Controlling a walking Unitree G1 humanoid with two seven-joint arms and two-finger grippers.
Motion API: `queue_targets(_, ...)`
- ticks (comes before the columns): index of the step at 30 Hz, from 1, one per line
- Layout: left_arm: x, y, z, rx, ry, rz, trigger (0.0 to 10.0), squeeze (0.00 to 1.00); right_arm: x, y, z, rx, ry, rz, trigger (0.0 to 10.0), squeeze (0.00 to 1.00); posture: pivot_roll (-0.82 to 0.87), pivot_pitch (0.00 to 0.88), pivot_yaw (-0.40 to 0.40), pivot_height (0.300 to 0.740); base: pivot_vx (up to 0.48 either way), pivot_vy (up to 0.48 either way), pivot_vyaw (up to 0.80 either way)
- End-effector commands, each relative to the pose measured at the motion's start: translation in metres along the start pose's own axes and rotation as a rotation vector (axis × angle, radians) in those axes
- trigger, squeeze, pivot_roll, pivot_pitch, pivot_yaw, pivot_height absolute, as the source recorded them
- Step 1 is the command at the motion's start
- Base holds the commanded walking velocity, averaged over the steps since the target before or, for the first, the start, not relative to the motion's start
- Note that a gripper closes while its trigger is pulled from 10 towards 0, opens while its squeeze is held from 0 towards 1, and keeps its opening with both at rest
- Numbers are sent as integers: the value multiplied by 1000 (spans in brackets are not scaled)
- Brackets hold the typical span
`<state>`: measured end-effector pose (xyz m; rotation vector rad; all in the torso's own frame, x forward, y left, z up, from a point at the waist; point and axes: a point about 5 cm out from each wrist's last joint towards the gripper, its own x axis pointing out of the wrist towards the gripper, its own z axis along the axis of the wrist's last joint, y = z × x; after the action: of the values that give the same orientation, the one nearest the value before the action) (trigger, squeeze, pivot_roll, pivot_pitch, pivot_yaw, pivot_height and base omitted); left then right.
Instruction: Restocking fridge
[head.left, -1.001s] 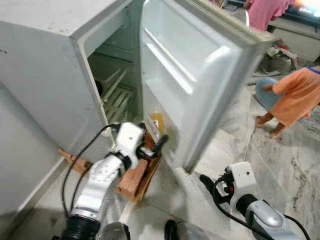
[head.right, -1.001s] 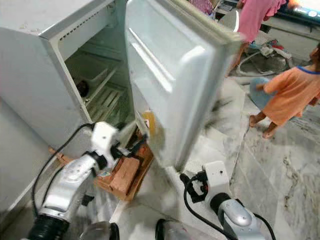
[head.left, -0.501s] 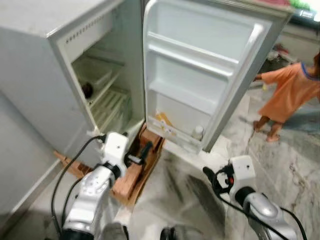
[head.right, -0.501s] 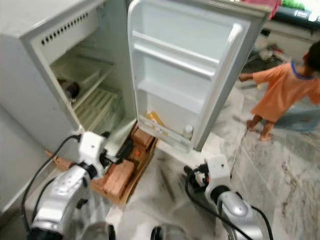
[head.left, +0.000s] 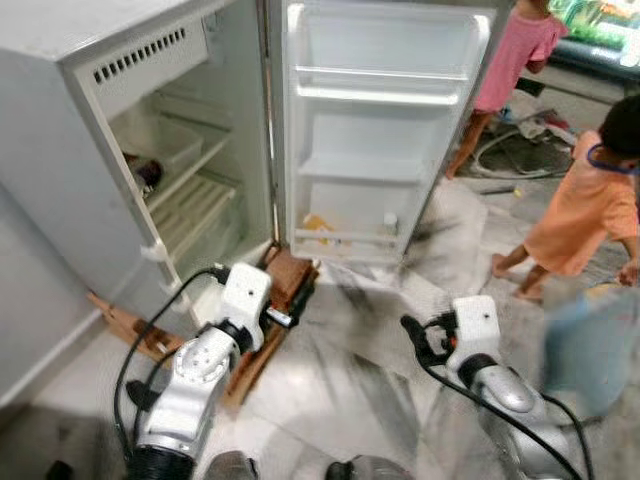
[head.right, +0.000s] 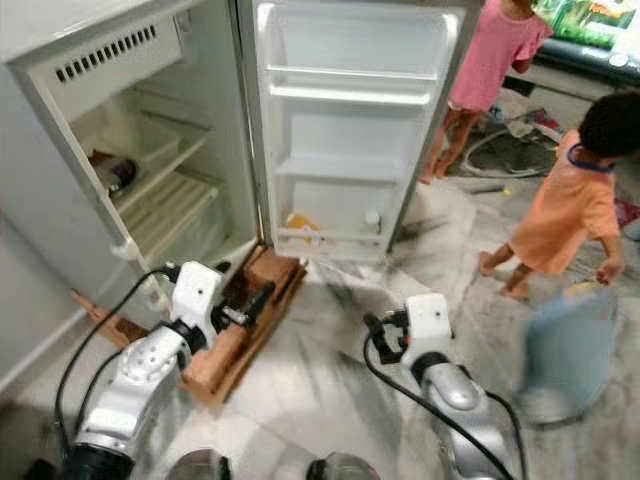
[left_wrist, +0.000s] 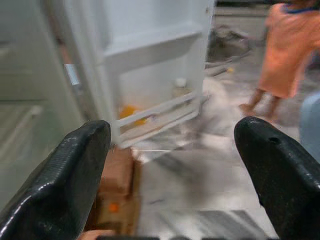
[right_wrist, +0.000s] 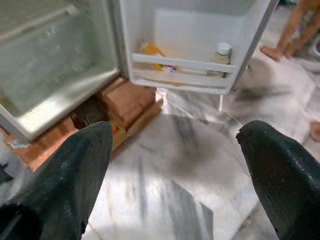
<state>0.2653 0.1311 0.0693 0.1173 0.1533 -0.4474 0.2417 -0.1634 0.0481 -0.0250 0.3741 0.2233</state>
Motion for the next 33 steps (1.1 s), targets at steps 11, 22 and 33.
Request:
queue_targets(11, -1, 11, -8, 65, 38, 42, 10000, 0, 12, -14, 11, -30, -44, -51, 10000, 0, 68, 28, -35, 740, 0, -468, -50)
queue_targets(22, 8, 1, -7, 80, 16, 41, 10000, 0, 19, -16, 24, -18, -107, -106, 10000, 0, 21, 6, -16, 740, 0, -452, -753)
queue_targets(33, 19, 3, 1, 119, -4, 63, 10000, 0, 22, -11, 26, -31, -125, -99, 10000, 0, 33, 5, -32, 740, 0, -439, -800)
